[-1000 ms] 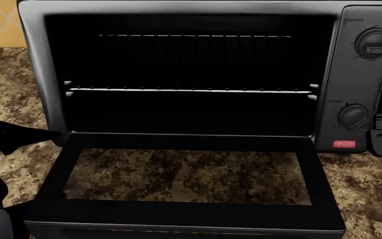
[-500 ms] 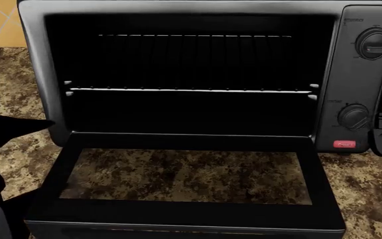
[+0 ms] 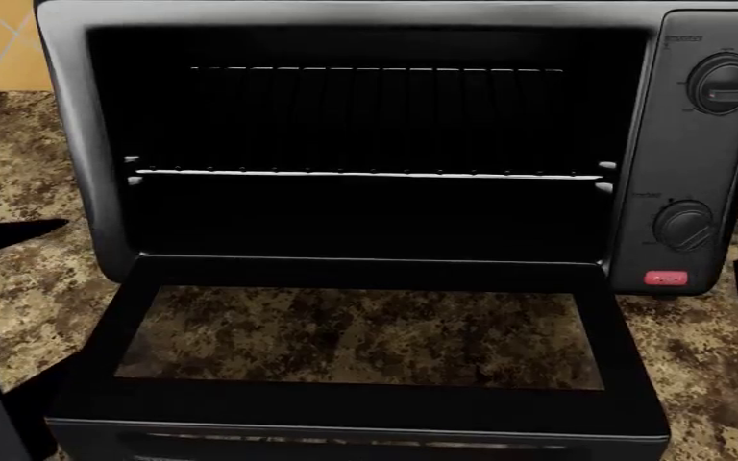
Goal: Close the toaster oven door.
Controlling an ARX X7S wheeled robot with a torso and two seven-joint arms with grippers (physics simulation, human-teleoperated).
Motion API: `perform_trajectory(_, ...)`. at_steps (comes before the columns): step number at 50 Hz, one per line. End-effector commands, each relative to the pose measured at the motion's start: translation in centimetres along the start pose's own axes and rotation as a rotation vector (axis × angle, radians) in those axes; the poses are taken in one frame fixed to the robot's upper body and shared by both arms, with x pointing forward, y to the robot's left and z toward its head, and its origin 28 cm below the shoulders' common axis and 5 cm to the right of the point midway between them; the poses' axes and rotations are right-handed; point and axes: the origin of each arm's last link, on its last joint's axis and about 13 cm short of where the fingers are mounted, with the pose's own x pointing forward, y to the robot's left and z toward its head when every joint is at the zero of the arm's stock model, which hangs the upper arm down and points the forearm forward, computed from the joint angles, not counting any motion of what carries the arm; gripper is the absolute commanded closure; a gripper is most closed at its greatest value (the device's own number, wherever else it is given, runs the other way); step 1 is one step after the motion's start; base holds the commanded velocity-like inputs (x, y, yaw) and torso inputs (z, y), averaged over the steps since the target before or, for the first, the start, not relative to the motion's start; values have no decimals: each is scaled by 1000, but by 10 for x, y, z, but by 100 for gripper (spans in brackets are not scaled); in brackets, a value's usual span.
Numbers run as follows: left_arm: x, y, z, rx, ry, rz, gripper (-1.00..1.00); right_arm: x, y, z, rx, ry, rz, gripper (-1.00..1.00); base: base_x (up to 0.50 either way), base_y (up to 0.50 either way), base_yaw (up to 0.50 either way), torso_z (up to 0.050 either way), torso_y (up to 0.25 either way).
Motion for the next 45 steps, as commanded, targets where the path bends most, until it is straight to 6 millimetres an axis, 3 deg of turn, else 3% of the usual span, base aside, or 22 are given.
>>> perform_trajectory(1, 21, 8, 43, -272, -234, 261, -100, -1, -1, 2, -1, -5, -1, -100, 12, -11, -19, 0, 0)
perform_trajectory(12, 29, 12, 40, -179, -324, 303, -100, -1, -2, 3, -1, -7, -4, -100, 8, -11, -18, 0, 0)
perform_trajectory(20, 35, 15, 49, -61, -410, 254, -100, -1, -2, 4, -6, -8, -4, -100, 6, -11, -16, 0, 0)
perform_trajectory(32, 35, 43, 62, -50, -460, 341, -100, -1, -2, 2, -4, -6, -5, -100, 7, -10, -14, 0, 0)
perform_trajectory(45, 33, 55, 70, -31, -487, 366, -100, -1, -2, 4, -5, -9, -5, -100, 2, -6, -8, 1, 0)
